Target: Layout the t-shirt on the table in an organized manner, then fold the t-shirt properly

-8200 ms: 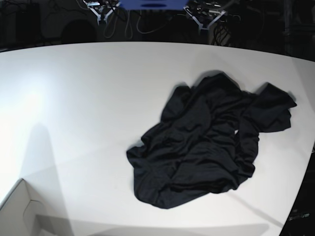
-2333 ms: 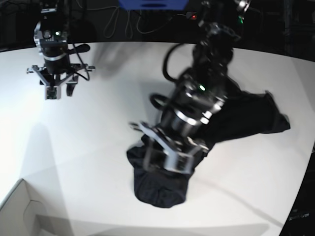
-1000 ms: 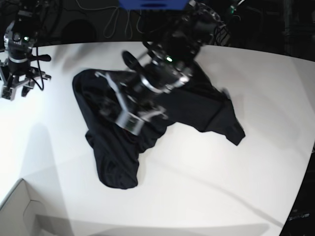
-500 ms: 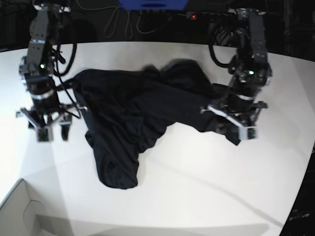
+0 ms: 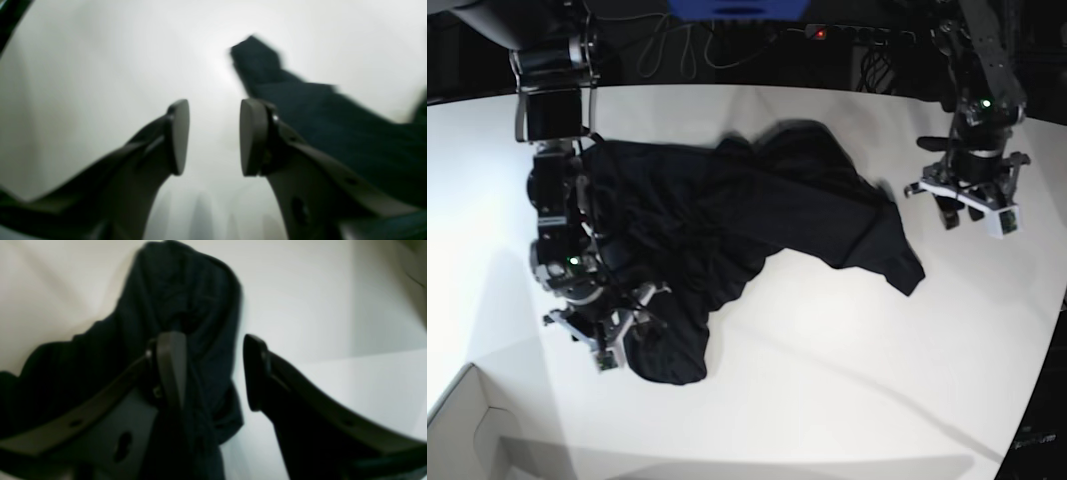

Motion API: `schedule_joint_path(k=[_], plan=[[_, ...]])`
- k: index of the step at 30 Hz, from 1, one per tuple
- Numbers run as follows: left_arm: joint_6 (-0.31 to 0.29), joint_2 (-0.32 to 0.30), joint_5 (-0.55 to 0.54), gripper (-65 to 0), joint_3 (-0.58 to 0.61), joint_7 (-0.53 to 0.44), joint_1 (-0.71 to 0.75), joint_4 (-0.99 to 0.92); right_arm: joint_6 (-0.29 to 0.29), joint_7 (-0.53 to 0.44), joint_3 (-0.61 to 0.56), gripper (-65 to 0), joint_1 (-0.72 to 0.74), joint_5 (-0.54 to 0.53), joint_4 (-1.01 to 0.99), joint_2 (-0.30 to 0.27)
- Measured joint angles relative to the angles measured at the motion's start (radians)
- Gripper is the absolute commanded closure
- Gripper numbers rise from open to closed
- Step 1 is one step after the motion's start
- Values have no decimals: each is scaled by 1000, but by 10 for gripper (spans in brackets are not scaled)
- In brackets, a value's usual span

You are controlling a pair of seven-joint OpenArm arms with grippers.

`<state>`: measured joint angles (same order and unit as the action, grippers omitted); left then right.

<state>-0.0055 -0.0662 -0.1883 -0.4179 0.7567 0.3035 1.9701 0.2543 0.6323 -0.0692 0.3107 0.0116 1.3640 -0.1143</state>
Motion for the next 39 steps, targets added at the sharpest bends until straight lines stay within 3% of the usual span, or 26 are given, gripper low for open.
schedule_joint_path(k=[7, 20, 23, 26, 31, 39], plan=[[1, 7, -4, -244, -50, -5, 6, 0, 0, -6, -129, -285, -11, -3, -25, 4], [1, 11, -4, -244, -50, -5, -2, -5, -7, -58, -128, -275, 5, 0, -179, -2], [1, 11, -5, -244, -49, -4, -12, -5, -7, -58, -128, -173, 2, 0, -171, -2], [1, 11, -5, -244, -48, -12, -22, -5, -7, -52, -127, 0, -10, 1, -120, -2], [1, 4, -3, -244, -47, -5, -21, -6, -5, -15, -107, 0, -64, -7, 96, -15], [1, 11, -7, -244, -43, -5, -23, -6, -5, 57, 127, 0, -161, -7, 473, -39]])
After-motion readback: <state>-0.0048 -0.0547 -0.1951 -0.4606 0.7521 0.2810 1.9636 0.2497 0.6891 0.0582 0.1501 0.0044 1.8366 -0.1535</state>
